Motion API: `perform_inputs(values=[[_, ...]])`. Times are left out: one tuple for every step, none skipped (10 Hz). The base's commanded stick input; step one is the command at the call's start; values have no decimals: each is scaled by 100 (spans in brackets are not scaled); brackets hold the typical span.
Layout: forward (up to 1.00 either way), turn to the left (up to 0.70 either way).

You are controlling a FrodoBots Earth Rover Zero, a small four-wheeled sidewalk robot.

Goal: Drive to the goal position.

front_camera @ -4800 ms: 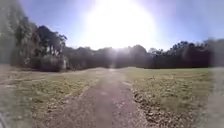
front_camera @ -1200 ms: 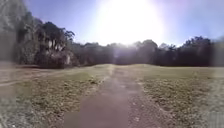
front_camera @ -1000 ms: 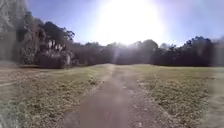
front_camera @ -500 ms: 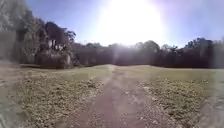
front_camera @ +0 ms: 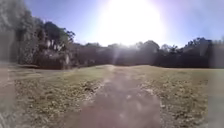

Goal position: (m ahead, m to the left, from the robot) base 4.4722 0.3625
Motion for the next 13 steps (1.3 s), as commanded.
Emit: perform_inputs(values=[[50,0],[50,0],[50,0],[50,0],[50,-50],[50,-43],[50,-12],[50,0],[50,0],[50,0],[50,0],[50,0],[50,0]])
